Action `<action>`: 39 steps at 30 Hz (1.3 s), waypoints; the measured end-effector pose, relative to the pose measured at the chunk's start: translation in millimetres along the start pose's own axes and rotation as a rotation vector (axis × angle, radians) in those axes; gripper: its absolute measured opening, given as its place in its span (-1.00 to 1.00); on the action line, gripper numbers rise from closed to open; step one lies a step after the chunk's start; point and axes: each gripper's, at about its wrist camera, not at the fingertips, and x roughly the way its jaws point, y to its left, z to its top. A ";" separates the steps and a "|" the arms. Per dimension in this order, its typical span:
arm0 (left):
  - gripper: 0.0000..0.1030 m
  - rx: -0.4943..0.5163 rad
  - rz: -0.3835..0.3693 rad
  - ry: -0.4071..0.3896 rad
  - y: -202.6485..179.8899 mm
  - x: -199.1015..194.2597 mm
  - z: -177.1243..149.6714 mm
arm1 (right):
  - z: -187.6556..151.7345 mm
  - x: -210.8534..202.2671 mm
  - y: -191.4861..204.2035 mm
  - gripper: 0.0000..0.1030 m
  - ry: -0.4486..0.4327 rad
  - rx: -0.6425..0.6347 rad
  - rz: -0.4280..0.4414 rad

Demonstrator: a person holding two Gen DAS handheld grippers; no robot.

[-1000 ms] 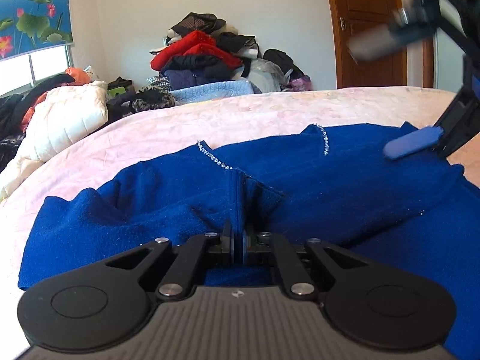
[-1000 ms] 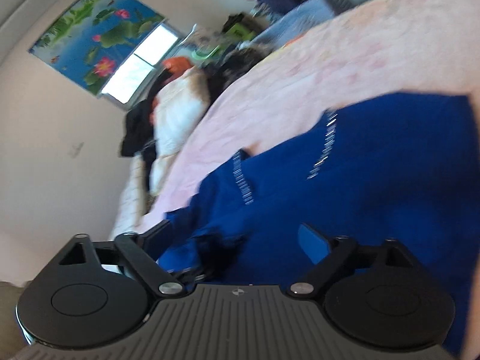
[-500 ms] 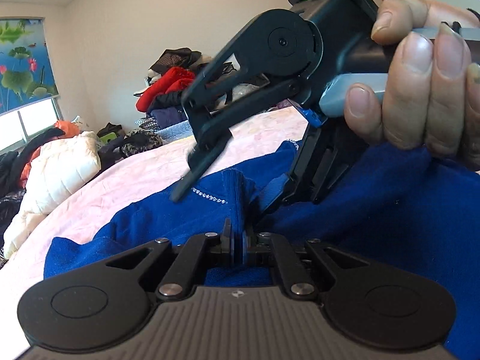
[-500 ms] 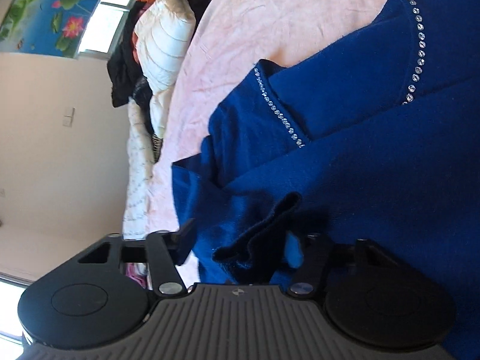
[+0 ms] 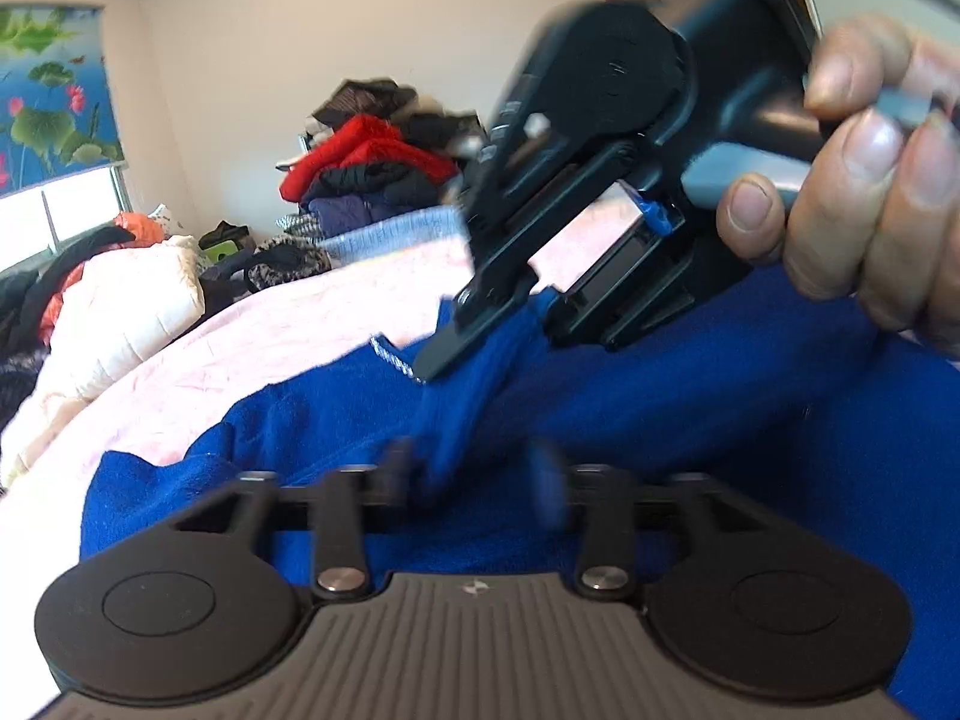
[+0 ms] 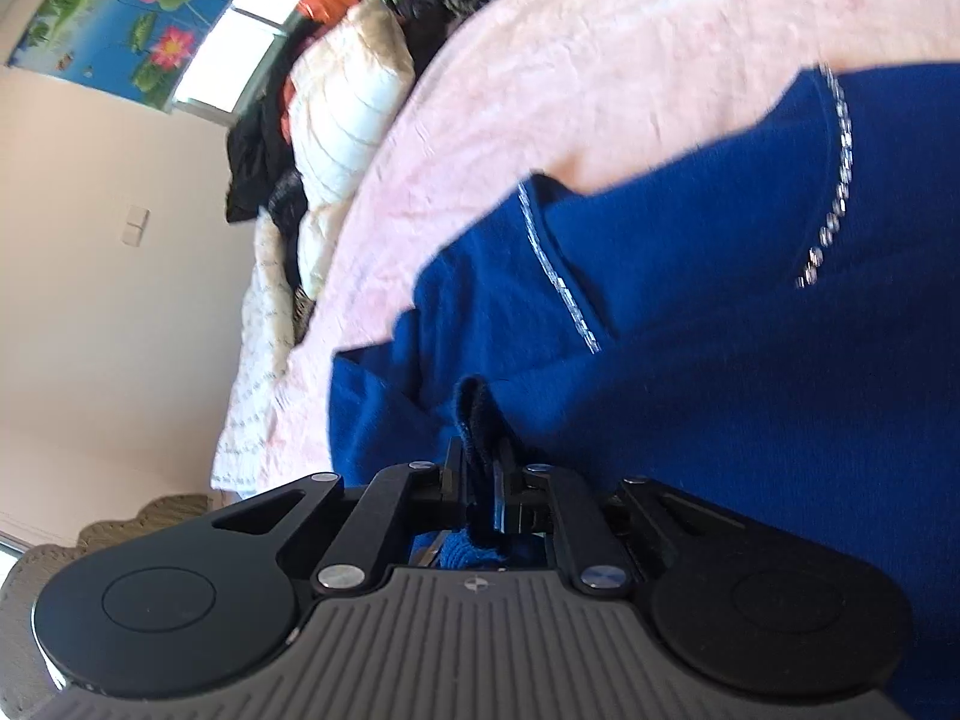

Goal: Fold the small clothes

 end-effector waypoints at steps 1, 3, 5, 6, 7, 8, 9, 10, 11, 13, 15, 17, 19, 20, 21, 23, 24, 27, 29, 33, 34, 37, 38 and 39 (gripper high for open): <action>0.28 -0.026 -0.004 -0.031 4.5 -5.2 -1.1 | 3.4 -4.7 0.4 -0.77 -0.015 0.000 0.010; 0.31 -0.070 0.009 -0.092 11.3 -15.7 -3.8 | 11.1 -12.2 0.0 -0.77 -0.040 -0.001 0.021; 0.31 -0.101 0.018 -0.117 16.2 -19.7 -5.3 | 17.2 -22.7 -0.8 -0.77 -0.065 0.002 0.030; 0.31 -0.116 0.025 -0.113 18.4 -18.9 -5.3 | 19.3 -29.0 -1.8 -0.77 -0.081 -0.001 0.032; 0.30 -0.135 0.024 -0.098 22.1 -16.1 -5.0 | 21.5 -36.1 -3.6 -0.77 -0.098 -0.003 0.034; 0.30 -0.156 0.015 -0.082 25.9 -13.5 -5.0 | 23.4 -43.9 -6.0 -0.77 -0.116 -0.004 0.032; 0.30 -0.178 0.010 -0.068 29.7 -11.1 -5.1 | 25.3 -50.9 -8.7 -0.77 -0.132 -0.003 0.028; 0.30 -0.204 0.009 -0.053 34.8 -8.0 -5.5 | 27.0 -58.7 -12.5 -0.77 -0.149 -0.001 0.023; 0.29 -0.224 0.005 -0.042 38.9 -5.6 -5.4 | 28.4 -67.3 -16.9 -0.77 -0.168 0.003 0.017; 0.29 -0.257 -0.016 -0.016 45.7 -1.1 -6.2 | 30.0 -82.0 -25.9 -0.77 -0.203 0.009 0.002; 0.29 -0.275 -0.019 0.004 49.0 0.2 -6.9 | 30.0 -94.8 -38.3 -0.77 -0.228 0.023 -0.023; 0.29 -0.285 -0.026 0.008 51.7 0.3 -8.5 | 28.5 -105.0 -53.2 -0.77 -0.248 0.039 -0.055; 0.29 -0.285 -0.021 0.005 52.0 0.0 -9.0 | 26.5 -113.5 -66.8 -0.77 -0.264 0.064 -0.076; 0.29 -0.285 -0.022 0.003 51.2 -1.4 -9.4 | 23.6 -117.9 -73.7 -0.77 -0.276 0.075 -0.086; 0.29 -0.285 -0.022 0.002 51.7 -1.8 -9.6 | 21.6 -121.3 -79.2 -0.77 -0.285 0.086 -0.092; 0.29 -0.289 -0.022 0.000 52.2 -1.7 -9.7 | 18.7 -127.7 -90.5 -0.77 -0.295 0.108 -0.102; 0.29 -0.292 -0.024 0.001 52.8 -1.8 -9.8 | 16.0 -129.9 -94.9 -0.77 -0.299 0.116 -0.108; 0.29 -0.314 -0.026 0.009 55.1 0.2 -10.4 | 9.1 -135.2 -105.8 -0.77 -0.297 0.132 -0.125; 0.29 -0.335 -0.022 0.019 58.6 3.3 -11.2 | 5.1 -141.1 -111.3 -0.77 -0.306 0.134 -0.132; 0.29 -0.374 -0.021 0.045 63.7 7.1 -12.6 | 3.2 -154.6 -121.9 -0.81 -0.348 0.157 -0.139; 0.29 -0.385 -0.022 0.052 64.7 8.2 -12.8 | 3.2 -157.0 -124.8 -0.81 -0.348 0.159 -0.145; 0.29 -0.421 -0.031 0.090 69.4 12.5 -14.7 | 0.8 -155.9 -131.9 -0.81 -0.323 0.152 -0.196; 0.29 -0.428 -0.038 0.092 70.7 13.5 -15.0 | -0.6 -155.4 -133.1 -0.81 -0.316 0.151 -0.202; 0.29 -0.431 -0.044 0.091 71.2 13.3 -15.3 | -1.6 -155.1 -132.2 -0.81 -0.313 0.142 -0.212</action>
